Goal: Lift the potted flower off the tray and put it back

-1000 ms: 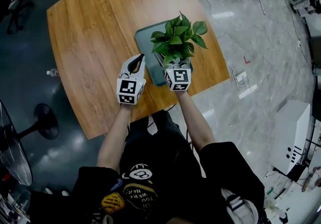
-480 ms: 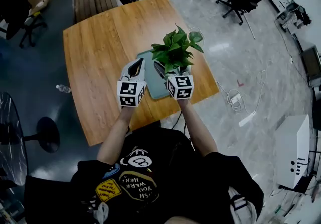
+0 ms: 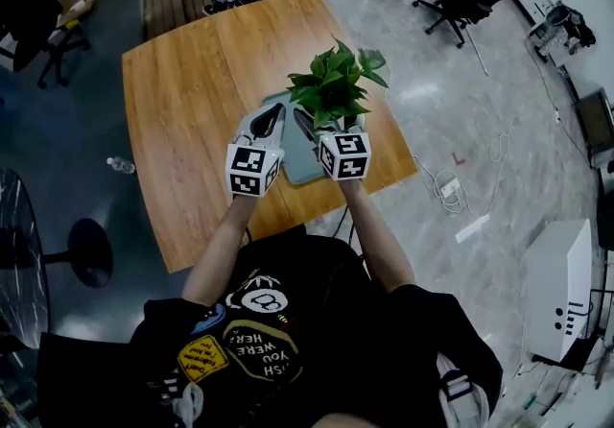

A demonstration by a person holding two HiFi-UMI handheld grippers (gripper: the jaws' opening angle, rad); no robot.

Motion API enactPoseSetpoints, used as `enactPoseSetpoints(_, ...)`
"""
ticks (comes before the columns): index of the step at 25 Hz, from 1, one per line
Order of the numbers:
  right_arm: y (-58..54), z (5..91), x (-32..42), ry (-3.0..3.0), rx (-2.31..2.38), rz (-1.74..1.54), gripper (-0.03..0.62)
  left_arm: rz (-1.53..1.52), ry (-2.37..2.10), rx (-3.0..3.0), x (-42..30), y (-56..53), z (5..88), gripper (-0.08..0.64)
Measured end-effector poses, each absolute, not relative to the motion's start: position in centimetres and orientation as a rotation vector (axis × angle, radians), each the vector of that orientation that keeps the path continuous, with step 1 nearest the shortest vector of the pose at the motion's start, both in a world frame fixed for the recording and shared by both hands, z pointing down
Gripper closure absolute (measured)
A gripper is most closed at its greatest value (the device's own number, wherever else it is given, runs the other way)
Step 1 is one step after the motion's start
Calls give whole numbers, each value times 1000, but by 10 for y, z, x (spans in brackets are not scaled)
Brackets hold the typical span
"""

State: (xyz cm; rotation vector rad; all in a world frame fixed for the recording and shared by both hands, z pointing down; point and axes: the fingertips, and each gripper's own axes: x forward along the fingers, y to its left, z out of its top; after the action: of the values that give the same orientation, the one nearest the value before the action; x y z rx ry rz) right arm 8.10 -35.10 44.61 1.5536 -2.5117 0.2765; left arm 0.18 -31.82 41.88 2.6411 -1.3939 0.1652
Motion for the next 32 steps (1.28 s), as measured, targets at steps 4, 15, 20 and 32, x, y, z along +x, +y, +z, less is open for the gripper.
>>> enactPoseSetpoints(4,-352,449,82,-2508,1546,286,83,184,-1404,2640,2,-320,420,560)
enactPoseSetpoints(15,-357,469,81,-2523,1534,310,83,181,-1421,2634,-1,-324,431,560)
enactPoseSetpoints(20,-368,512,75,-2534,1480,320,83,207,-1420,2636,-2,-335,456,560)
enactPoseSetpoints(32,-397,664,52,-2513,1419,339,83,301,-1436,2589,-19,-344,529,560)
